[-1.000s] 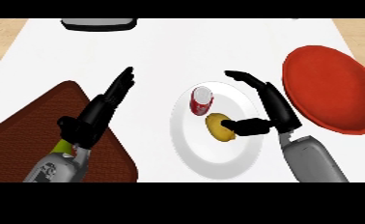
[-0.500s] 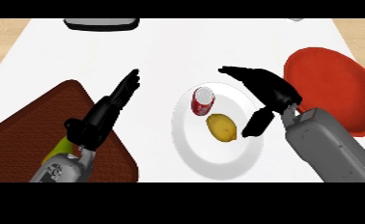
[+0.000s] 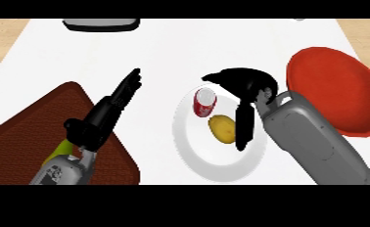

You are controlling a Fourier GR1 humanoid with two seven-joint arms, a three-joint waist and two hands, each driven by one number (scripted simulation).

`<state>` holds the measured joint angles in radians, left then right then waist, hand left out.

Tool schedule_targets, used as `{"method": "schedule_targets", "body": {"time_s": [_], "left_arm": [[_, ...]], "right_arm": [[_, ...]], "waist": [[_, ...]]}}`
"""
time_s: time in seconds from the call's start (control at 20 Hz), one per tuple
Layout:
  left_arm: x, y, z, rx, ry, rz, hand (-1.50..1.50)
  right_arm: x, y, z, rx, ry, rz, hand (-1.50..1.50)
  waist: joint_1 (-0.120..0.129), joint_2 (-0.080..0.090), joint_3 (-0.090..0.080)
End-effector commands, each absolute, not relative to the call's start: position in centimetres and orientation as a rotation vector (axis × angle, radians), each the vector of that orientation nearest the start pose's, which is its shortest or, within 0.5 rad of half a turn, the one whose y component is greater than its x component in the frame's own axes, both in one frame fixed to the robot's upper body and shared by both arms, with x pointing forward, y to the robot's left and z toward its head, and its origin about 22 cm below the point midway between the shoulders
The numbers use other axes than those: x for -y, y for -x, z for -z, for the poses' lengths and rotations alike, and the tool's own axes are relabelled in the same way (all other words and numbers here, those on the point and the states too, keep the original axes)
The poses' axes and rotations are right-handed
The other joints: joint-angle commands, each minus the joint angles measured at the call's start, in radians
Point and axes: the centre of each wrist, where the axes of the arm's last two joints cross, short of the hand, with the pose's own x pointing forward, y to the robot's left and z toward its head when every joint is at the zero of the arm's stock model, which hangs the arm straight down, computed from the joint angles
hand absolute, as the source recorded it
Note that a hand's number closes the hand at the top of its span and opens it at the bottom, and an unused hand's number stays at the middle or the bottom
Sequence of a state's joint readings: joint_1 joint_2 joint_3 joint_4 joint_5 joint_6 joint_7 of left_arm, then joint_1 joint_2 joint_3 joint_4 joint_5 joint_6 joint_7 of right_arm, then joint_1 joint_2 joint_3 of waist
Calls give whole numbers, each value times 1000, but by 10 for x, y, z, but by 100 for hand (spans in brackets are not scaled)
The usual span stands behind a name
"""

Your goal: Pick the lemon from the plate and place it in the bowl

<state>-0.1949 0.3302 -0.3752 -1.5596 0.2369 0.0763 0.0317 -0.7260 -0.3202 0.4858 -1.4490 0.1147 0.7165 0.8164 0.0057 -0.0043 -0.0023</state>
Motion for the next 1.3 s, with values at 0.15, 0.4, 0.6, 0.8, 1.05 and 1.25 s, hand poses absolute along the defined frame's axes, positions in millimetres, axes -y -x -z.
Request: {"method": "schedule_targets", "body": {"time_s": [0.15, 0.4, 0.6, 0.8, 1.05, 1.25], "left_arm": [[-199, -262, -47, 1562, 164, 383, 0], [-185, -266, -39, 1604, 155, 375, 0], [-202, -253, -27, 1590, 187, 392, 0], [-215, -256, -29, 1583, 158, 375, 0], [-202, -263, -33, 1587, 157, 383, 0], [-213, -278, -26, 1601, 154, 374, 0]], "right_arm": [[87, -324, -146, 753, 339, -1596, -150], [96, -302, -136, 777, 346, -1597, -150], [86, -293, -126, 847, 387, -1610, -150], [105, -282, -139, 886, 449, -1579, -150], [88, -290, -126, 941, 534, -1573, -150], [99, -281, -112, 926, 586, -1551, -150]], "waist": [[-2, 0, 2], [-11, 1, 2], [-2, 3, 2], [-5, 3, 2], [1, 5, 2], [-6, 5, 2]]}}
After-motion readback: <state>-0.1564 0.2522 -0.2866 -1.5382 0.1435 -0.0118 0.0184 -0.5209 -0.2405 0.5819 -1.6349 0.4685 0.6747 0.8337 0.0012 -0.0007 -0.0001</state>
